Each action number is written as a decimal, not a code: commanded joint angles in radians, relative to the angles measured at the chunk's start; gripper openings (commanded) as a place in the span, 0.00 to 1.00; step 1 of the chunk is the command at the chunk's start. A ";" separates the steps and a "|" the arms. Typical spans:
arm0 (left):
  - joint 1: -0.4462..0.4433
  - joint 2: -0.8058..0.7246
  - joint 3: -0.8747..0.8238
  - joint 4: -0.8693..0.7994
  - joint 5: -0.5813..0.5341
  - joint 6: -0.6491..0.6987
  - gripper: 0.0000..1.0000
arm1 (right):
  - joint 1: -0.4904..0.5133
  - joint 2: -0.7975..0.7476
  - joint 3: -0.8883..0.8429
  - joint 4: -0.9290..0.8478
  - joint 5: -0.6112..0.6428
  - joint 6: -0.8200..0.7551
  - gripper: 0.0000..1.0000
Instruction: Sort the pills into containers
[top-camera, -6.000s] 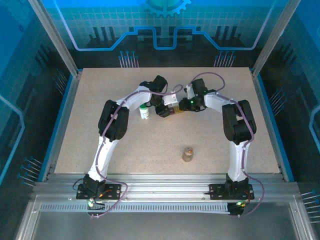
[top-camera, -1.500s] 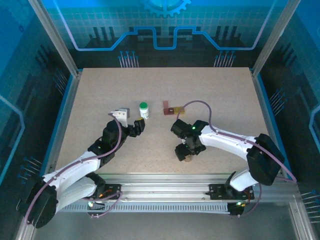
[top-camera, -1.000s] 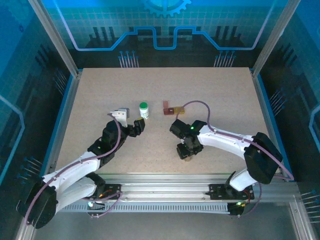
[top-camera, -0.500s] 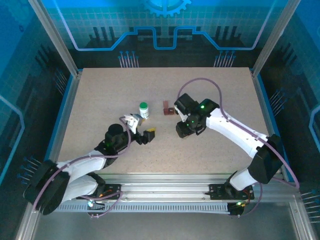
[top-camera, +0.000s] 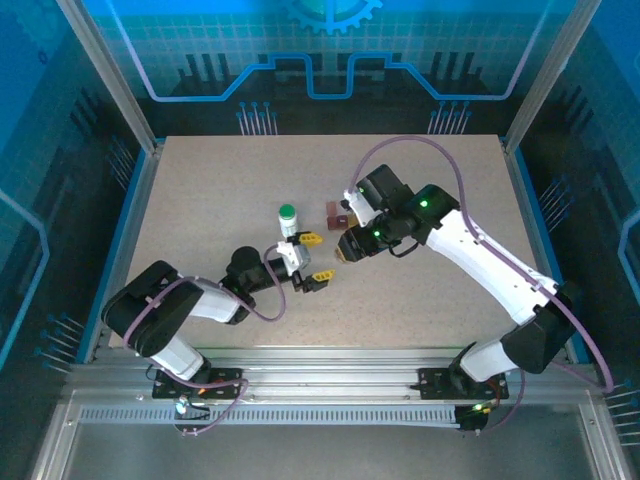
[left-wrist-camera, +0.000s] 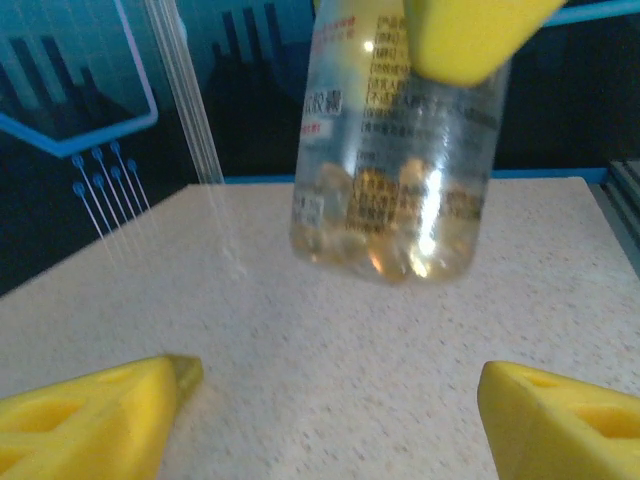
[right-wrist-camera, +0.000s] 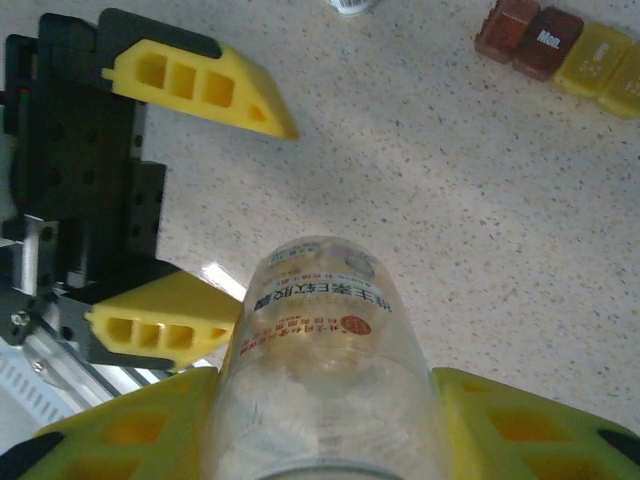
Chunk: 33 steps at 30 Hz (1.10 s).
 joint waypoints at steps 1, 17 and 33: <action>-0.028 0.042 0.035 0.063 -0.017 0.074 0.80 | -0.002 -0.040 -0.027 0.081 -0.039 0.075 0.50; -0.099 0.053 0.070 0.063 -0.117 0.068 0.81 | 0.026 0.009 -0.056 0.154 -0.077 0.135 0.49; -0.099 0.003 0.076 0.062 -0.064 0.032 0.77 | 0.029 -0.028 -0.100 0.192 -0.086 0.150 0.49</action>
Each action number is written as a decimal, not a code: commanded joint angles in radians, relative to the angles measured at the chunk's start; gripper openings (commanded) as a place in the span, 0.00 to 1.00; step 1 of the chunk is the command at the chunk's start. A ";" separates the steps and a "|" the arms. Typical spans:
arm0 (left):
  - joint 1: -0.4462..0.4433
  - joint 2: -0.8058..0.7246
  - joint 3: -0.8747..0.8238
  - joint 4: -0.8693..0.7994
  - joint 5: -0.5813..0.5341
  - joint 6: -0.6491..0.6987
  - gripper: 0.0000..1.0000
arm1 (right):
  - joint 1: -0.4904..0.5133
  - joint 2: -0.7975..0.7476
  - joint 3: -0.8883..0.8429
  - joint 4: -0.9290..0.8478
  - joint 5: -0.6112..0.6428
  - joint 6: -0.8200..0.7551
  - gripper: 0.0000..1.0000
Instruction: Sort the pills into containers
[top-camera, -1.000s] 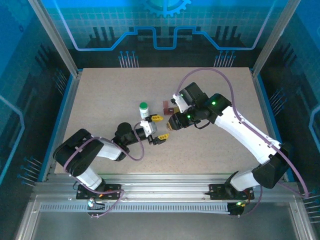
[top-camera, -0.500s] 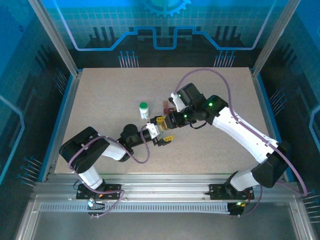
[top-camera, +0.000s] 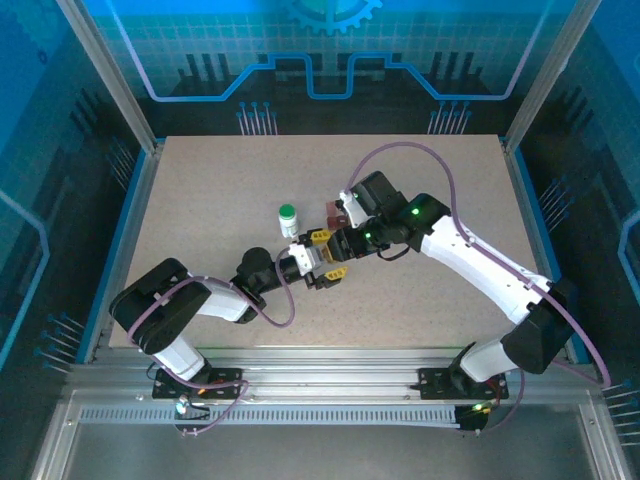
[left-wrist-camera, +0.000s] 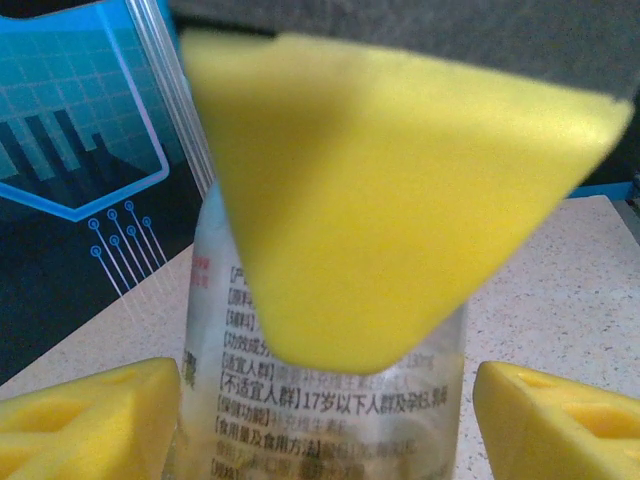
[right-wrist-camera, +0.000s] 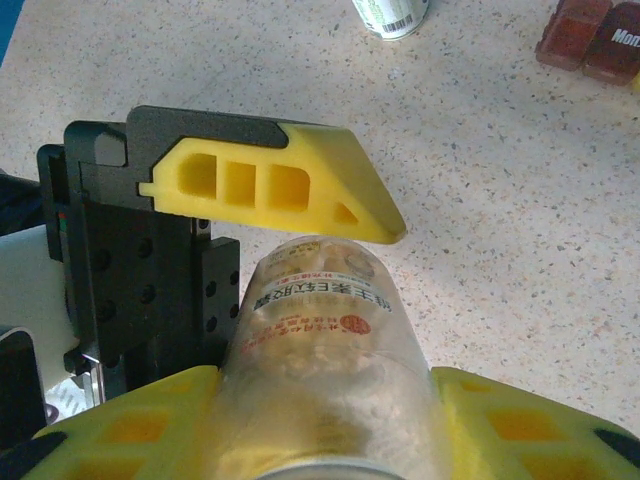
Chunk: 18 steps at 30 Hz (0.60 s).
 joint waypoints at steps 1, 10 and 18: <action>-0.006 -0.026 0.022 0.028 0.037 -0.020 0.76 | 0.009 -0.036 -0.010 0.029 -0.024 0.017 0.49; -0.008 -0.025 0.020 0.027 0.040 -0.009 0.68 | 0.009 -0.042 -0.024 0.049 -0.038 0.021 0.49; -0.009 -0.031 0.022 0.026 0.056 0.001 0.52 | 0.008 -0.041 -0.027 0.057 -0.042 0.023 0.49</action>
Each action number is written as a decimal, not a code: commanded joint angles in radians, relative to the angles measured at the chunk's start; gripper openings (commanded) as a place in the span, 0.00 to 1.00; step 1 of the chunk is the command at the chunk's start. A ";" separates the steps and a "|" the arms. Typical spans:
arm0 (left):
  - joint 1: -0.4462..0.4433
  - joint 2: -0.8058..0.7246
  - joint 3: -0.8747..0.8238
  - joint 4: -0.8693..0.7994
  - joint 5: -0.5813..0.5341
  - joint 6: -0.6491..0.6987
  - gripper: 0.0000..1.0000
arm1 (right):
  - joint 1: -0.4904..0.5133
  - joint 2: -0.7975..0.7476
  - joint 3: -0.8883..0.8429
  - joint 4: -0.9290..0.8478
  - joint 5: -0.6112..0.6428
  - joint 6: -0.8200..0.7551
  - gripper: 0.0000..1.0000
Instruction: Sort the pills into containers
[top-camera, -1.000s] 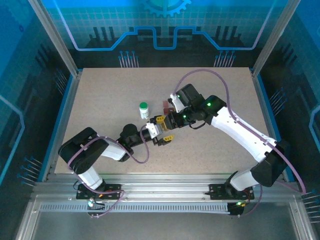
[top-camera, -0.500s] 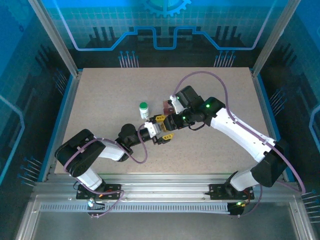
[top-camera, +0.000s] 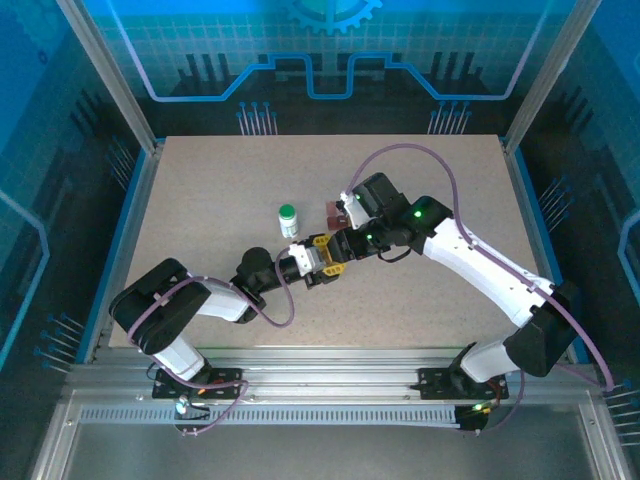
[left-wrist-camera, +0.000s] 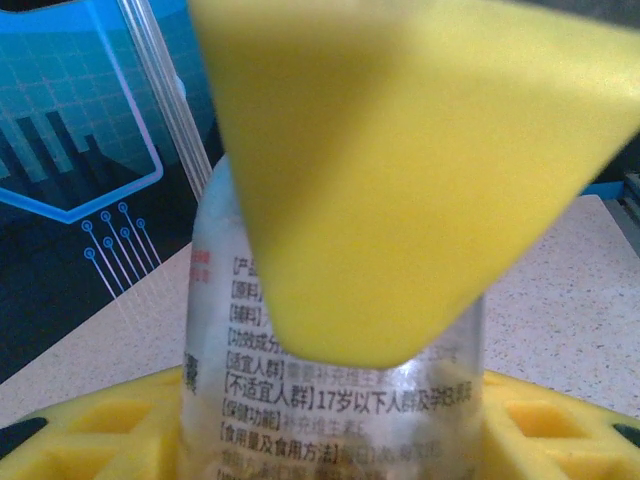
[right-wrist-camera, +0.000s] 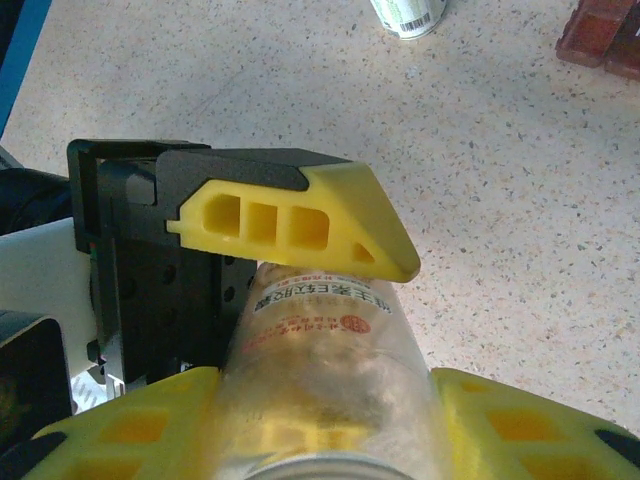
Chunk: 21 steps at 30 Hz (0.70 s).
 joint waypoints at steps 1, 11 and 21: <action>-0.010 -0.027 0.022 0.030 0.044 0.002 0.51 | 0.009 -0.021 -0.003 0.034 -0.014 0.012 0.49; -0.010 -0.001 0.027 0.030 0.016 0.001 0.22 | 0.001 -0.025 0.014 0.023 0.008 0.004 0.59; -0.004 0.037 0.031 0.029 -0.135 -0.113 0.00 | -0.023 -0.099 0.036 0.000 0.104 -0.012 0.71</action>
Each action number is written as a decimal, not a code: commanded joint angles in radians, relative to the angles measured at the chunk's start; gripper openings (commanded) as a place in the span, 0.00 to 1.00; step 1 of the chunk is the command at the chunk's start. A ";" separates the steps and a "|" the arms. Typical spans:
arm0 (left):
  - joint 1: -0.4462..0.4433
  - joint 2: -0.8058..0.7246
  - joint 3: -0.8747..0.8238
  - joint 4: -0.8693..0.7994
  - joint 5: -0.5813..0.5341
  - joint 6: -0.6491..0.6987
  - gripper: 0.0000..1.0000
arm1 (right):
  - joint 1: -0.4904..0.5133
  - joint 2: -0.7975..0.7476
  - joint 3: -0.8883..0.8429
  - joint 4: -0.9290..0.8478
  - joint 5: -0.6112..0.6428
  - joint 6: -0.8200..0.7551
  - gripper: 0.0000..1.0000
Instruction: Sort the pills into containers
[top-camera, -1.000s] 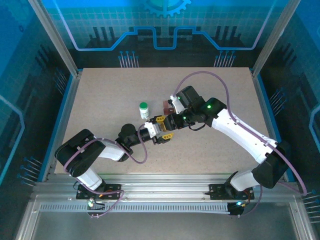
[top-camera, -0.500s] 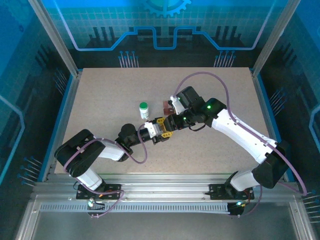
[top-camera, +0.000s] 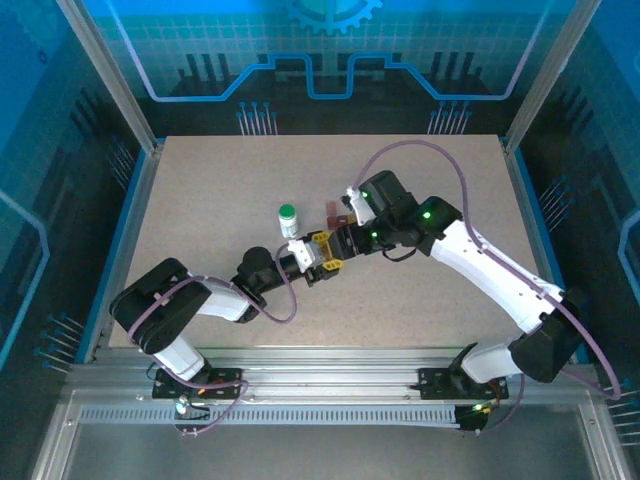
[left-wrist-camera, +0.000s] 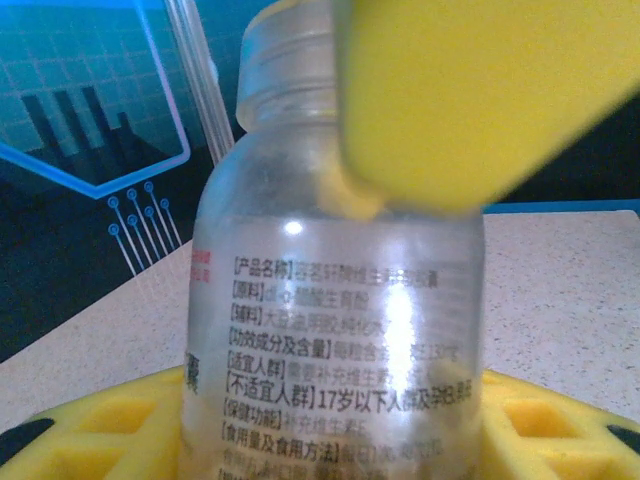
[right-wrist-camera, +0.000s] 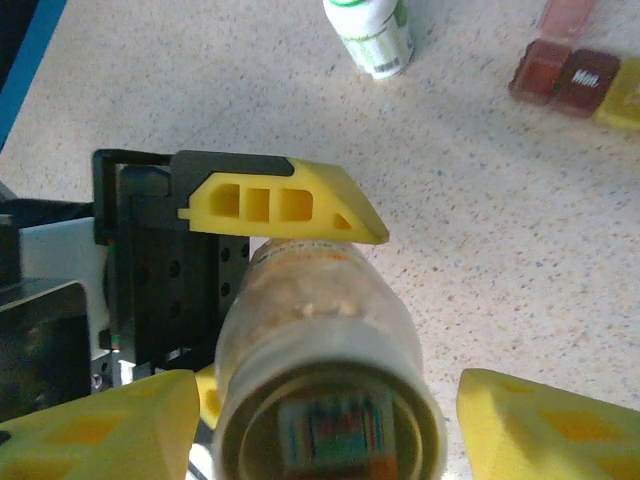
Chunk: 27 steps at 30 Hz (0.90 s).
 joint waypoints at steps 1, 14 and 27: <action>-0.003 0.033 0.027 0.032 -0.073 -0.068 0.00 | -0.009 -0.056 0.029 0.006 0.049 -0.010 0.72; 0.007 0.017 0.026 0.034 -0.277 -0.284 0.00 | 0.001 -0.083 -0.039 0.324 0.132 0.022 0.71; -0.014 -0.011 -0.019 0.034 -0.315 -0.250 0.00 | 0.040 0.026 -0.046 0.411 0.188 0.100 0.70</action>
